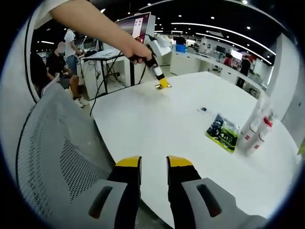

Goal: Arrange the skincare products in the storage area until every visible bottle or jar stands upright without overlapping.

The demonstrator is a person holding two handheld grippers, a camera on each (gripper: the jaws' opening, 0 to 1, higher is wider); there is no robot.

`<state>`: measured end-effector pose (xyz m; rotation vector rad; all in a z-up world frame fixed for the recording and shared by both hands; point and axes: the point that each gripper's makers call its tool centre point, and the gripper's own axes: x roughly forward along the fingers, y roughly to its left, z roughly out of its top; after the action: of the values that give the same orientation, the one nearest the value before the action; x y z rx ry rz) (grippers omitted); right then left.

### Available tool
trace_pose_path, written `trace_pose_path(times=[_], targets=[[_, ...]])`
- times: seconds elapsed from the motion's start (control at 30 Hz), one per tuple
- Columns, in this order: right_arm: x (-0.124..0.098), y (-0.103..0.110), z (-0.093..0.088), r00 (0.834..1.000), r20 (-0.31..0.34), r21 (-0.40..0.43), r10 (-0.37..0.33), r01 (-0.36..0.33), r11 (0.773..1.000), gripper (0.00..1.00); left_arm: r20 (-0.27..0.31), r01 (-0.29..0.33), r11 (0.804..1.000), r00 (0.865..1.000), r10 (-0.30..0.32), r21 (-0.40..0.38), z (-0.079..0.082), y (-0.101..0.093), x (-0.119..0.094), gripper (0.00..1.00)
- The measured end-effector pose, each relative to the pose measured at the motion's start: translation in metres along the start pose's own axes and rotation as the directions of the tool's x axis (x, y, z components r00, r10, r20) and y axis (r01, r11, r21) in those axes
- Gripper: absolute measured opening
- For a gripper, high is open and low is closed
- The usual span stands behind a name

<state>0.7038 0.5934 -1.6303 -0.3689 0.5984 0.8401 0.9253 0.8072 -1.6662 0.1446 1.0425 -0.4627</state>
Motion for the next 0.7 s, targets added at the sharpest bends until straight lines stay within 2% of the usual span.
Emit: trace_pose_path(times=[0.13, 0.2, 0.3, 0.4, 0.57, 0.63, 0.7], targets=[[0.001, 0.001, -0.002, 1.000, -0.008, 0.001, -0.003, 0.003, 1.000, 0.20, 0.048, 0.043, 0.998, 0.998, -0.045, 0.040, -0.008, -0.027, -0.017, 0.35], [0.001, 0.000, -0.003, 1.000, -0.012, -0.001, -0.008, 0.008, 1.000, 0.20, 0.065, 0.052, 0.998, 0.996, -0.055, 0.042, -0.011, -0.034, -0.023, 0.35], [0.001, -0.001, -0.003, 1.000, -0.016, -0.007, -0.025, 0.025, 1.000, 0.20, 0.093, 0.057, 0.996, 0.994, -0.063, 0.062, -0.025, -0.049, -0.037, 0.35], [0.001, -0.004, -0.007, 0.998, -0.036, -0.011, -0.050, 0.050, 0.999, 0.20, 0.138, 0.101, 0.994, 0.985, -0.104, 0.034, -0.035, -0.067, -0.046, 0.35], [0.001, -0.012, -0.013, 0.994, -0.064, -0.005, -0.084, 0.084, 0.996, 0.21, 0.166, 0.153, 0.987, 0.973, -0.160, 0.053, -0.059, -0.102, -0.058, 0.35], [0.001, -0.014, -0.015, 0.993, -0.074, -0.003, -0.095, 0.095, 0.995, 0.21, 0.160, 0.162, 0.983, 0.972, -0.174, 0.082, -0.069, -0.111, -0.062, 0.35], [0.002, -0.014, -0.017, 0.992, -0.084, -0.001, -0.098, 0.098, 0.995, 0.21, 0.169, 0.176, 0.981, 0.968, -0.187, 0.079, -0.075, -0.118, -0.068, 0.35]])
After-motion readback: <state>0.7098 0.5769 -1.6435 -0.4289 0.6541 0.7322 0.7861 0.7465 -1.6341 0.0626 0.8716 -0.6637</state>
